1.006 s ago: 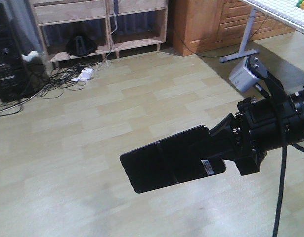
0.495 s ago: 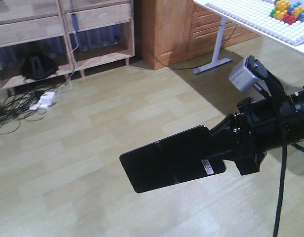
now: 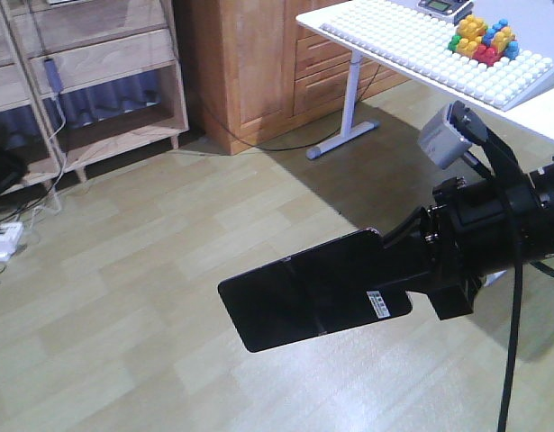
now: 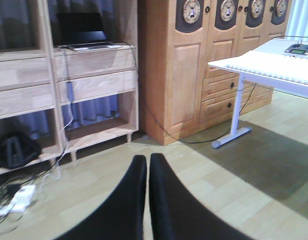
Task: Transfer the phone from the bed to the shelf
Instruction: 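Drive toward the wooden shelf unit with the laptop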
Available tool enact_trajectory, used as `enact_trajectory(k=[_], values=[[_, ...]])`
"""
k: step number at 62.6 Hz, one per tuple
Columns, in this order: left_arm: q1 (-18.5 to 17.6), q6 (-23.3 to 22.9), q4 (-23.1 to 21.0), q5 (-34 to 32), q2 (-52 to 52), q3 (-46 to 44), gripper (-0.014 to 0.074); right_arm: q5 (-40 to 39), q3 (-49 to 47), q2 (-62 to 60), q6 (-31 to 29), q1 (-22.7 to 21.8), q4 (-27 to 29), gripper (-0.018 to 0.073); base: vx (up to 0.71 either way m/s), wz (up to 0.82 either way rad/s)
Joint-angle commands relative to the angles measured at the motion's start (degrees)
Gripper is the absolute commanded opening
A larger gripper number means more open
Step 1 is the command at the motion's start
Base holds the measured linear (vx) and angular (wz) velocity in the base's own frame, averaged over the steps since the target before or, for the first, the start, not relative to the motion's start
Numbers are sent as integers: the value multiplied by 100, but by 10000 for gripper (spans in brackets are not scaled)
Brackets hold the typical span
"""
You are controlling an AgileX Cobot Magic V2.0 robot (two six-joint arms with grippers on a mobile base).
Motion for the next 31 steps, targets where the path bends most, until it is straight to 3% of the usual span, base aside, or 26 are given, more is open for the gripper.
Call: enact_trajectory(k=[1,31], values=[[-20,-33,-52,-415,-77,-122,1,379,-141,-149,-7,-12,450,-2,54,-16],[-20,-33,-52,-415,-77,-122,1,379,-141,-149,-7,-12,450,-2,54,1]])
